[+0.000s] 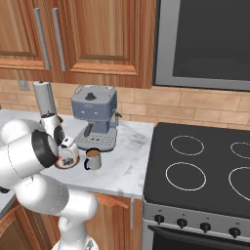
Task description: Take a sugar cube from the saucer and place it inside the coffee. Then, grab milk from the fridge and place it next to the coffee on the counter to sweeten the coffee.
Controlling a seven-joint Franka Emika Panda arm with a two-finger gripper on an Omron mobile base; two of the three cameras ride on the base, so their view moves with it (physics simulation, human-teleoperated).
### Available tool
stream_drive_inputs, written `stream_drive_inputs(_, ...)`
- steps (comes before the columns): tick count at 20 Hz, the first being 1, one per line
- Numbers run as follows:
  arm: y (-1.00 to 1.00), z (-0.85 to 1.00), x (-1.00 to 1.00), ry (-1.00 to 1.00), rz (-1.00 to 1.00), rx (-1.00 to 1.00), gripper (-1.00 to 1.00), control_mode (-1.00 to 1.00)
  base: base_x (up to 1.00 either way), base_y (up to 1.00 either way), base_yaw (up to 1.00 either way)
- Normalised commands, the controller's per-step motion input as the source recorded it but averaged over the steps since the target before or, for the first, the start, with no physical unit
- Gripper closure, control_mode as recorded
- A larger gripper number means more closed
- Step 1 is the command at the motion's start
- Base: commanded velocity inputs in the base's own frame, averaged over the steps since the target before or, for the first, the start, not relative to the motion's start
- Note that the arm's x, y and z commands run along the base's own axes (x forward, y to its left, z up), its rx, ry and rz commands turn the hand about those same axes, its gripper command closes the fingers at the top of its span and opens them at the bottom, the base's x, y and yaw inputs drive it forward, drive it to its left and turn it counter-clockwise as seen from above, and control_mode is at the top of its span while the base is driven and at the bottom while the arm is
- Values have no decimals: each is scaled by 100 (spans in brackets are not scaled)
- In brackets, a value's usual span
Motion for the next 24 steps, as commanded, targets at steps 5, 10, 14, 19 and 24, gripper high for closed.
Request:
stream_drive_inputs(5,0,-15,3,-2,0,0,-100,-100,0,0,0)
stream_drive_inputs(10,0,-14,11,-3,0,0,100,-100,0,0,0)
stream_drive_inputs(14,0,-7,22,-3,0,0,100,-100,0,0,0)
stream_drive_inputs(19,0,0,7,0,0,0,100,-100,0,0,0)
stream_drive_inputs(24,-1,11,-8,-4,0,0,100,-100,0,0,0)
